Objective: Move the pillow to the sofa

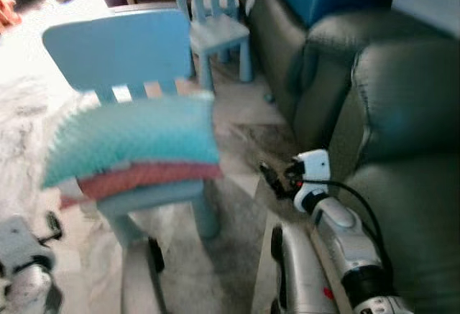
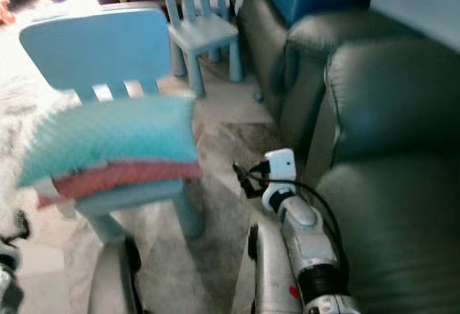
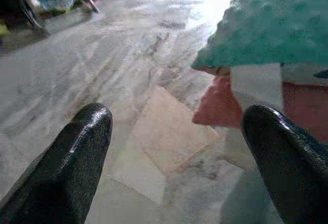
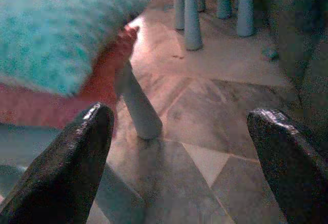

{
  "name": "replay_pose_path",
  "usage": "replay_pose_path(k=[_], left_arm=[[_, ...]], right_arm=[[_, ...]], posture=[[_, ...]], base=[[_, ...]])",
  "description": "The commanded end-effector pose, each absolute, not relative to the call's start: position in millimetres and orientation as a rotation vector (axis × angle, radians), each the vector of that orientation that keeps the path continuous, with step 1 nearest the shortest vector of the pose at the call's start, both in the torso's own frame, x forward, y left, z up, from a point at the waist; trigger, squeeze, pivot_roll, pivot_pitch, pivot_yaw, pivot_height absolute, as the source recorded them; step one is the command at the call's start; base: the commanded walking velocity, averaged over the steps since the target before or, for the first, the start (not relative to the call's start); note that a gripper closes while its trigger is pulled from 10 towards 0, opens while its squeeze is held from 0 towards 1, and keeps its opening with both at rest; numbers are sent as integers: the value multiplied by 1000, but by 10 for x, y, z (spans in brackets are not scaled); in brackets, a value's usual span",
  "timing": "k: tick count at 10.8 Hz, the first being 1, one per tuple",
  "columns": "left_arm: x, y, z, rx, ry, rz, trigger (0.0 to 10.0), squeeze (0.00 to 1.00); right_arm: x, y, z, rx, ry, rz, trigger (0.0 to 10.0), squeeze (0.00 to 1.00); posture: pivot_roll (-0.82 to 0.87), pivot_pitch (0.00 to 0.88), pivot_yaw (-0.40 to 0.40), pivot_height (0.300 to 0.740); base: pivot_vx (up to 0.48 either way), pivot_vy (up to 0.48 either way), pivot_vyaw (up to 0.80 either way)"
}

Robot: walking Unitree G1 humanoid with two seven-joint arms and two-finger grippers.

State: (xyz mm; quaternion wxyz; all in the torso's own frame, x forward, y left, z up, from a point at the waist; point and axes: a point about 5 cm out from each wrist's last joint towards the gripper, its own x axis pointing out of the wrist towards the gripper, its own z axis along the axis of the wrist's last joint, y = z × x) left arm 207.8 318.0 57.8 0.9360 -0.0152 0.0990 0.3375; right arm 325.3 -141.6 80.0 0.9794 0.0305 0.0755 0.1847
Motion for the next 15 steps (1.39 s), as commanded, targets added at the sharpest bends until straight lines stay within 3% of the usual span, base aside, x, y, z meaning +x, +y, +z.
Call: replay_pose_path(k=[1, 5, 7, 11, 13, 15], left_arm=[[2044, 3319, 695, 8, 161, 725, 10000, 0], [2282, 3605, 1002, 31, 98, 759, 10000, 0], [2315, 3798, 1020, -18, 130, 855, 10000, 0], [2643, 3913, 1141, -170, 121, 777, 10000, 0], [2911, 3873, 1332, -247, 76, 698, 10000, 0], [3178, 3768, 1559, -240, 32, 608, 10000, 0]], right_arm=[[3303, -1407, 864, 74, 130, 372, 10000, 0], [3460, -1091, 1235, 261, 64, 554, 10000, 0], [3386, -802, 1366, 406, 95, 734, 10000, 0], [3180, -386, 1667, 556, 139, 979, 10000, 0], [3174, -334, 1656, 523, 173, 1017, 10000, 0], [3366, -221, 1660, 264, 119, 1000, 10000, 0]], posture=[[-80, 129, 67, 418], [-65, 157, 60, 418], [-101, 192, 44, 418], [-152, 255, -9, 418], [-161, 281, -22, 418], [-151, 294, -26, 418]], base=[[0, 0, 0], [0, 0, 0], [0, 0, 0], [0, 0, 0], [0, 0, 0], [0, 0, 0]])
